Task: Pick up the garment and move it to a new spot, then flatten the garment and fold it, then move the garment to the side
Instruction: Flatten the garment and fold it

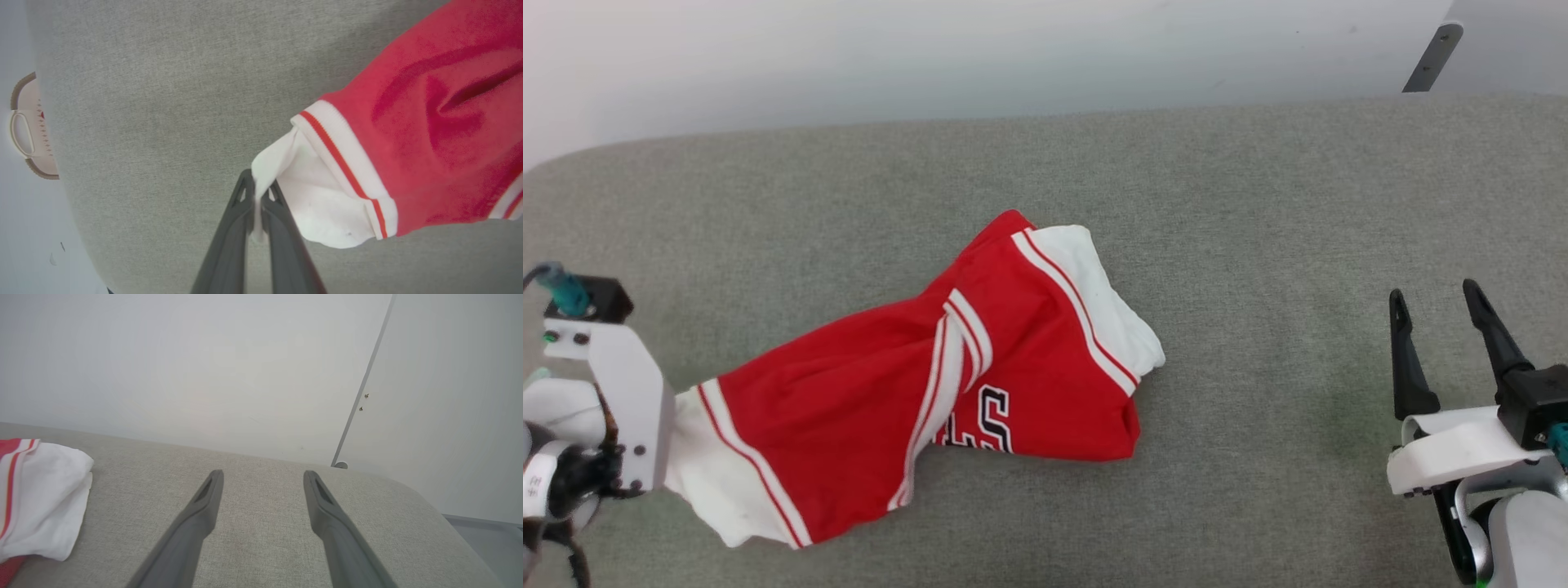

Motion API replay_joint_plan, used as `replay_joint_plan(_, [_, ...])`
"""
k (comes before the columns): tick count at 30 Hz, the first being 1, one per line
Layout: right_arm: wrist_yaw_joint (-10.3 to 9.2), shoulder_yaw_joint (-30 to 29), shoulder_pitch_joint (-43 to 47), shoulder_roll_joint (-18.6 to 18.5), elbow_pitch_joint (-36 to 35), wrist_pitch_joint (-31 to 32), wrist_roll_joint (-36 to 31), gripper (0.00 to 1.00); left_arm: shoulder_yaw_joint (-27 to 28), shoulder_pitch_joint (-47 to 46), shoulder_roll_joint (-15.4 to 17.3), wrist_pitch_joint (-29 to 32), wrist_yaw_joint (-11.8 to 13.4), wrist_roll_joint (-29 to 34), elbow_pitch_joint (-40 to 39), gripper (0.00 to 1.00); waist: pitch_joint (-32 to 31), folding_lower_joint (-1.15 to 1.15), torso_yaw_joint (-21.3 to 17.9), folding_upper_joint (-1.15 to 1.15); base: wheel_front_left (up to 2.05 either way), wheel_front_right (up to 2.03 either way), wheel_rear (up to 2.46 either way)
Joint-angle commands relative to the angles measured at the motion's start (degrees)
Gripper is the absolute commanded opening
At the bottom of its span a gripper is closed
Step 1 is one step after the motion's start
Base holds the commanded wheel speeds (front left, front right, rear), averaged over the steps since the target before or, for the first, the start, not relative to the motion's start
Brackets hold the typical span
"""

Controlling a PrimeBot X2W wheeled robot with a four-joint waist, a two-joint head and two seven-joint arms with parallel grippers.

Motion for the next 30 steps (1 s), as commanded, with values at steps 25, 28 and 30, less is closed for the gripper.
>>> replay_joint_plan(25, [0.00,5.50,0.06,-3.46,0.66,2.40,2.29,1.00,-3.06,-5.86,-10.20,-12.06,-6.30,3.01,18.37,1.00,-1.87,0.00,3.72,0.00,0.00,0.00,0.00])
replay_joint_plan(28, [0.01,7.22,-0.22,-4.51,0.58,3.74,3.72,1.00,-2.41,-5.75,-10.25,-14.30,-5.91,3.29,15.72,1.00,-3.06,0.00,5.50,0.00,0.00,0.00,0.00])
replay_joint_plan(30, [0.01,8.59,-0.99,-5.10,0.52,4.95,4.69,1.00,-1.55,-5.14,-10.48,-16.97,-5.57,3.18,13.39,1.00,-3.65,0.00,6.65,0.00,0.00,0.00,0.00])
